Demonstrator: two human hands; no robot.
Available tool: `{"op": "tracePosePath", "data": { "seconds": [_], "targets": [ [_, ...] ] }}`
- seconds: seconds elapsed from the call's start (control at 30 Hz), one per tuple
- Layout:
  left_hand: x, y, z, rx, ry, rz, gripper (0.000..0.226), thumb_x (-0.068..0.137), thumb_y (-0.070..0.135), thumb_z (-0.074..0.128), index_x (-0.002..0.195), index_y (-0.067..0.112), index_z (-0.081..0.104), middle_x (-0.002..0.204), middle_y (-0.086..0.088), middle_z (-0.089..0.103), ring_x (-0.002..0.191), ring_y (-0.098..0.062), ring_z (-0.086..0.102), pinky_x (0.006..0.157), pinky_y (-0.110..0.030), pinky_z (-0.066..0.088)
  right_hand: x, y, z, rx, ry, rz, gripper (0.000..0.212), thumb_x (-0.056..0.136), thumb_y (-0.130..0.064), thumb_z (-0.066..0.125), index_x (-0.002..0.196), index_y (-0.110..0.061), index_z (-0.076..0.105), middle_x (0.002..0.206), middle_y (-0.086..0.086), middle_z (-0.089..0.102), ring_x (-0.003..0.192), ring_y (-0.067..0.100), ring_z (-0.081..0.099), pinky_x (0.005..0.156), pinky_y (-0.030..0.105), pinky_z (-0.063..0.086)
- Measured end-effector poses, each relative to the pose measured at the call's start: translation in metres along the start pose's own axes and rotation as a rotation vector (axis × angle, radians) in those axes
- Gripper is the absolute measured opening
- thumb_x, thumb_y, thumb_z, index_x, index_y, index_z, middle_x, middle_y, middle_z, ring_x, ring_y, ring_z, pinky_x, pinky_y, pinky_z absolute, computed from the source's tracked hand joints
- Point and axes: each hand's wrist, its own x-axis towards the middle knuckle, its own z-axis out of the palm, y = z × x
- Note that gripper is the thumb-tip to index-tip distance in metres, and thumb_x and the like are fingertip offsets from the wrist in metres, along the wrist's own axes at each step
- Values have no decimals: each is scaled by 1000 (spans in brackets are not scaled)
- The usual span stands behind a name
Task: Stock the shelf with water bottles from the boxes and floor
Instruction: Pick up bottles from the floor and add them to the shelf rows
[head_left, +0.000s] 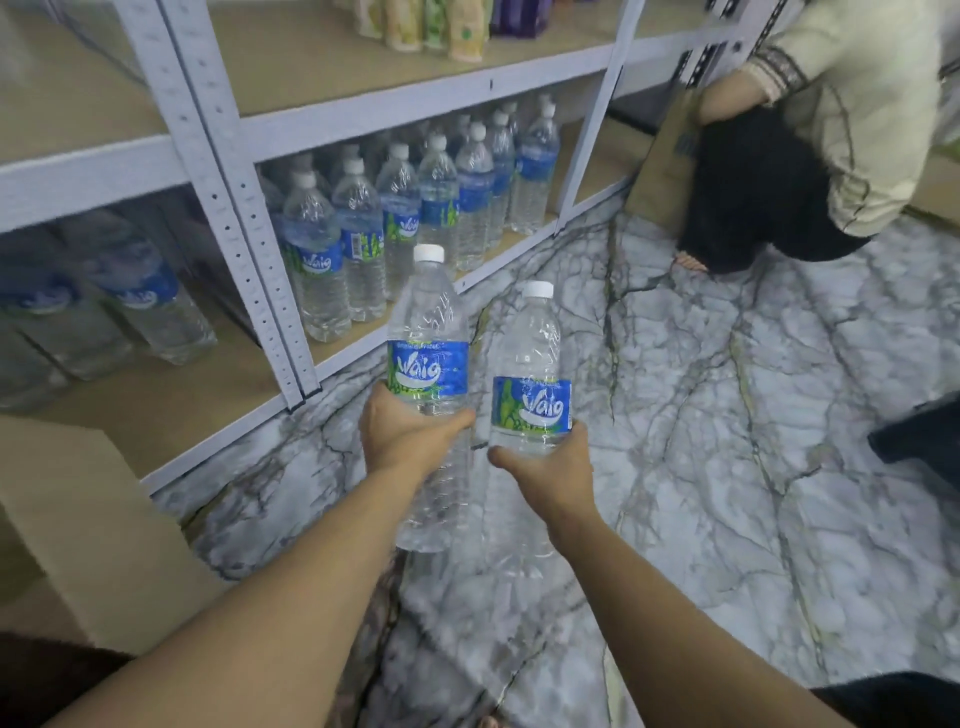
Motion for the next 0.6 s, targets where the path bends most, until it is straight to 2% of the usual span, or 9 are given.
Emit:
{"op": "tracePosePath", "data": {
  "seconds": [0.1, 0.17, 0.23, 0.33, 0.37, 0.43, 0.5, 0.53, 0.6],
  "targets": [
    [-11, 30, -26, -42, 22, 72, 62, 45, 39, 90, 94, 17, 58, 84, 6, 64, 77, -14, 61, 63, -21, 42, -17, -37, -6, 19, 28, -104, 82, 44, -36, 87, 115, -20, 50, 103, -5, 68, 94, 14, 67, 87, 41, 55],
    [-20, 48, -47, -54, 52, 132, 68, 36, 49, 83, 94, 20, 62, 86, 6, 68, 81, -15, 66, 66, -24, 50, -30, -62, -11, 36, 18, -181, 83, 41, -39, 86, 115, -21, 52, 101, -5, 70, 93, 13, 68, 87, 43, 56],
    [-33, 67, -71, -80, 92, 191, 69, 35, 49, 81, 95, 22, 62, 87, 7, 69, 82, -13, 66, 70, -24, 53, -47, -88, -15, 53, 13, -248, 75, 46, -29, 88, 111, -20, 51, 99, -6, 70, 91, 12, 68, 85, 40, 57],
    [-58, 100, -109, -163, 139, 291, 60, 48, 29, 90, 97, 19, 57, 84, 10, 64, 75, -7, 61, 61, -15, 42, -77, -125, -19, 88, -14, -376, 68, 57, -11, 89, 112, -19, 51, 96, -10, 67, 88, 3, 65, 73, 9, 50],
    [-65, 109, -123, -182, 161, 328, 59, 51, 25, 91, 97, 19, 55, 82, 12, 62, 72, -4, 58, 57, -12, 39, -88, -138, -18, 99, -25, -422, 68, 58, -8, 89, 113, -18, 51, 97, -10, 66, 88, 0, 63, 69, 5, 46],
    [-77, 123, -150, -195, 215, 392, 62, 49, 26, 92, 98, 19, 54, 81, 14, 60, 71, -1, 58, 57, -6, 40, -105, -159, -13, 128, -45, -491, 71, 56, -8, 90, 115, -18, 52, 99, -8, 68, 88, -1, 65, 73, 10, 49],
    [-85, 133, -178, -201, 304, 427, 68, 44, 35, 92, 100, 18, 58, 90, 6, 67, 83, -11, 64, 70, -19, 52, -124, -179, -9, 168, -67, -539, 73, 55, -8, 91, 116, -17, 52, 100, -8, 68, 90, 0, 65, 71, 8, 47],
    [-90, 138, -193, -211, 355, 443, 70, 42, 36, 92, 100, 17, 58, 93, 3, 68, 87, -14, 66, 75, -26, 54, -133, -189, -7, 184, -84, -565, 73, 55, -7, 91, 116, -17, 51, 100, -10, 67, 91, 1, 64, 69, 6, 45],
    [-103, 147, -221, -232, 432, 474, 67, 45, 33, 93, 97, 18, 55, 94, 2, 66, 89, -16, 63, 74, -27, 48, -150, -208, 0, 208, -113, -611, 75, 56, -9, 92, 118, -16, 51, 101, -11, 65, 95, 7, 64, 73, 10, 44]
  ]
}}
